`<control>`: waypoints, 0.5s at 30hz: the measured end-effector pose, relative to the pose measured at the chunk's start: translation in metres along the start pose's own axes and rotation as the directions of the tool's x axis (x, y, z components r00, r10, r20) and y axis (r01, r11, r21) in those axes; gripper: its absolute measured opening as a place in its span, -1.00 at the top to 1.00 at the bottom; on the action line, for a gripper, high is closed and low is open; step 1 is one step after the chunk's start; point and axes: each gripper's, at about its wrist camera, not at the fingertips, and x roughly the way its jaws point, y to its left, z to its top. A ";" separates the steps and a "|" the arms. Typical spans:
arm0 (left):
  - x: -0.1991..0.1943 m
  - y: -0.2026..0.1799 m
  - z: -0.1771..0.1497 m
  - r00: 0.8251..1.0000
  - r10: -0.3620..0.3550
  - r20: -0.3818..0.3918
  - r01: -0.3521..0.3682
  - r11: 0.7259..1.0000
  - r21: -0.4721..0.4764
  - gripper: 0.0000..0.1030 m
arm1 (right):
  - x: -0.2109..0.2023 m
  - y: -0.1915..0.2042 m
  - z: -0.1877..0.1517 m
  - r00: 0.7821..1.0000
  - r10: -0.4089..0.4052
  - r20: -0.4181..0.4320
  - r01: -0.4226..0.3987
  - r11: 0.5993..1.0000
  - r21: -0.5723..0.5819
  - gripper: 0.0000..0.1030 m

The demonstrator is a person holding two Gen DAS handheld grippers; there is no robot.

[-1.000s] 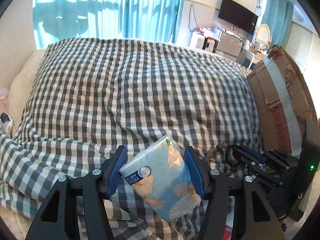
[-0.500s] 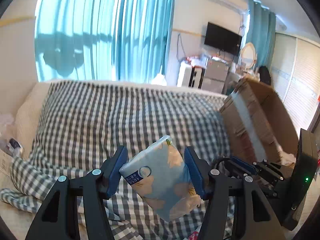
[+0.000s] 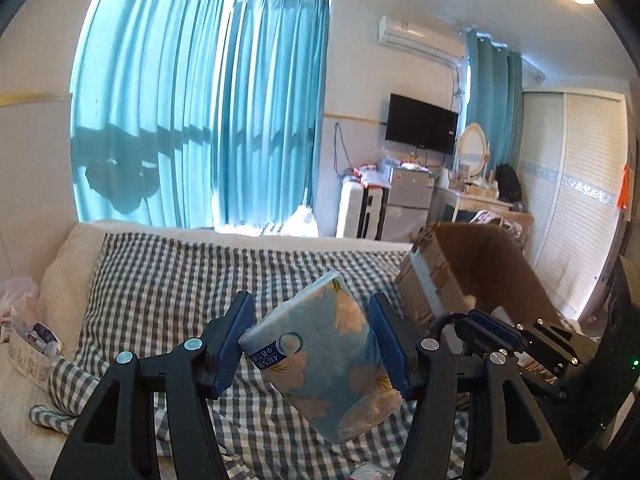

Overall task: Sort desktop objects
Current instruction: 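Carry the tissue pack and bracelet over the cardboard box with both grippers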

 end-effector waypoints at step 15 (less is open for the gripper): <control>-0.047 -0.033 0.039 0.992 -0.034 0.124 0.029 0.999 0.038 -0.18 | -0.071 -0.006 0.033 0.987 -0.048 0.154 0.048 0.999 0.005 0.78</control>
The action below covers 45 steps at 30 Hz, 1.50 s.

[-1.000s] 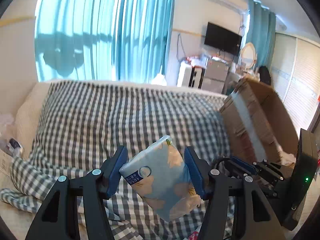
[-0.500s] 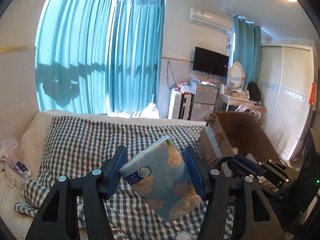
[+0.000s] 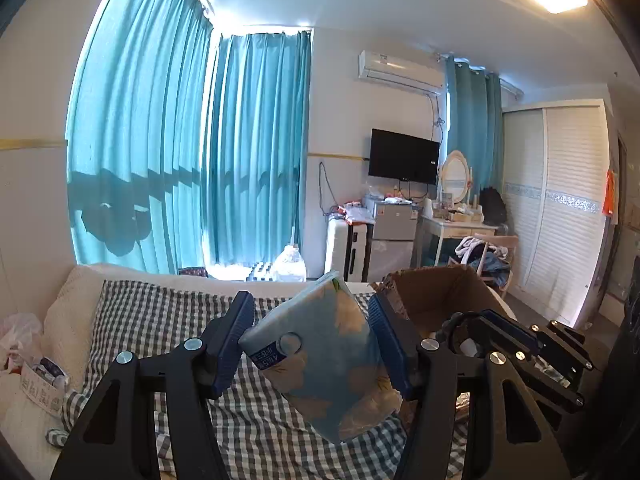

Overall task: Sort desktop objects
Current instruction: 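Carry the tissue pack and bracelet over the cardboard box with both grippers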

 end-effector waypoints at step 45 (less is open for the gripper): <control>0.183 -0.192 -0.039 0.916 -0.285 -0.284 0.343 0.922 0.179 -0.19 | 0.040 -0.168 -0.062 0.949 -0.258 -0.181 0.286 0.947 0.148 0.78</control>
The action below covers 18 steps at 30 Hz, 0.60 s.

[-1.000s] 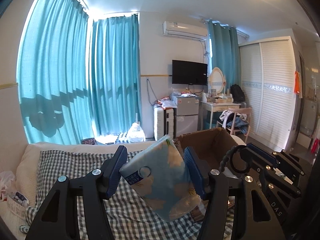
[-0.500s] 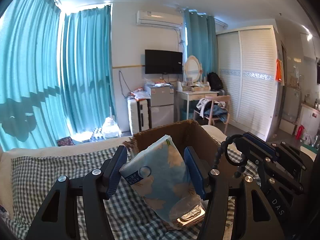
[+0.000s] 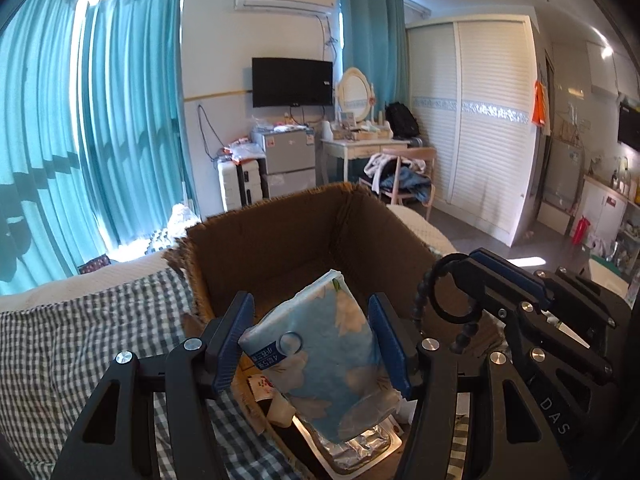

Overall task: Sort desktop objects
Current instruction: 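Carry the tissue pack and bracelet over the cardboard box with both grippers, then open both grippers to drop the tissue pack and bracelet into the box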

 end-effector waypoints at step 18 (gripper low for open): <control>0.029 0.025 -0.013 0.994 -0.017 -0.104 0.008 0.996 -0.086 -0.66 | 0.030 -0.005 -0.021 0.984 -0.090 -0.152 0.084 0.995 -0.046 -0.14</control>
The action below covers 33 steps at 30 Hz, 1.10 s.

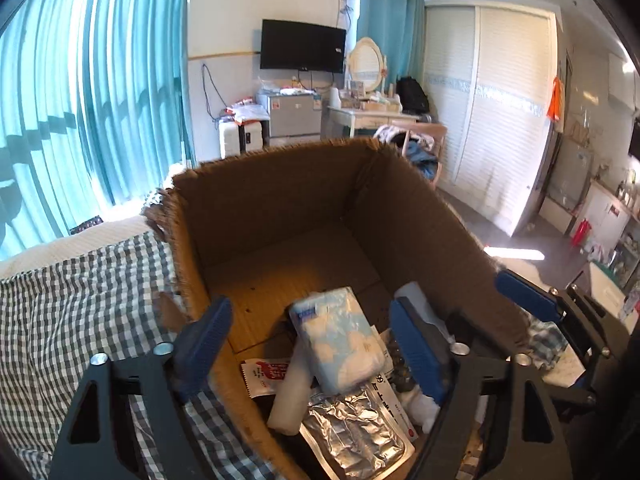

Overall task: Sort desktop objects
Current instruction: 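Open both grippers to drop the tissue pack and bracelet into the box, then move both grippers back over the tape roll and plastic cup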

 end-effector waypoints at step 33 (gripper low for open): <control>-0.211 0.064 -0.109 0.884 0.435 0.169 -0.421 0.900 -0.112 -1.00 | -0.137 0.100 0.002 0.955 0.125 0.270 -0.099 0.989 -0.107 -0.90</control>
